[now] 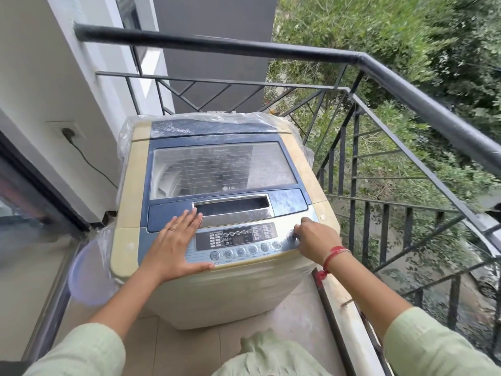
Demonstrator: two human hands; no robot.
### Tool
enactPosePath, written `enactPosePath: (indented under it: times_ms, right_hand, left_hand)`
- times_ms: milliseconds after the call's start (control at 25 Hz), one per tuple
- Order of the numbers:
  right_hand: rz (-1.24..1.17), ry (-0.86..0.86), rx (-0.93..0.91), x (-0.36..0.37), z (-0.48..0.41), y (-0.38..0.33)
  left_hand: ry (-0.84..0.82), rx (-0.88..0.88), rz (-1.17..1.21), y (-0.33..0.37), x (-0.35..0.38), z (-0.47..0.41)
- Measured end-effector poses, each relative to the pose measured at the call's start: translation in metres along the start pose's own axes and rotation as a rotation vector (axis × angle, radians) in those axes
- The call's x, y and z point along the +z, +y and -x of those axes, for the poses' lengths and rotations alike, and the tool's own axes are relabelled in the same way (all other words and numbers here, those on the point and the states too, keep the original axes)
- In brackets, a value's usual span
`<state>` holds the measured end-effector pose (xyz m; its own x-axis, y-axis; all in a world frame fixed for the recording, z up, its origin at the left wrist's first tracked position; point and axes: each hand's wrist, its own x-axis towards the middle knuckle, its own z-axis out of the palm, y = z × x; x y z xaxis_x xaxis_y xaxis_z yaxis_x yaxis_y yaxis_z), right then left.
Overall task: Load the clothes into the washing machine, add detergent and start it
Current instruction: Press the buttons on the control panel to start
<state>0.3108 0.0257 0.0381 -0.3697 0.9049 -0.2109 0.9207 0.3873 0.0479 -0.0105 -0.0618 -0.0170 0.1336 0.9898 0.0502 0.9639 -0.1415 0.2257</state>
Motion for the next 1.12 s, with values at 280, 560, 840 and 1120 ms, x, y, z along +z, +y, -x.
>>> enactPosePath:
  times_ms: [280, 560, 840, 1120]
  right_hand:
    - [-0.348, -0.079, 0.026, 0.032, 0.031, 0.024]
    - [-0.396, 0.029, -0.087, 0.046, 0.057, 0.007]
    - [-0.441, 0.009, -0.297, 0.039, 0.065, -0.042]
    - [-0.172, -0.014, -0.448, 0.033, 0.055, -0.107]
  left_hand:
    - [-0.006, -0.006, -0.011, 0.001, -0.002, 0.001]
    - [-0.017, -0.009, -0.032, 0.000, 0.000, 0.003]
    - [-0.013, -0.010, -0.044, 0.002, -0.001, 0.001]
    - [-0.033, 0.003, -0.080, 0.002, -0.004, -0.001]
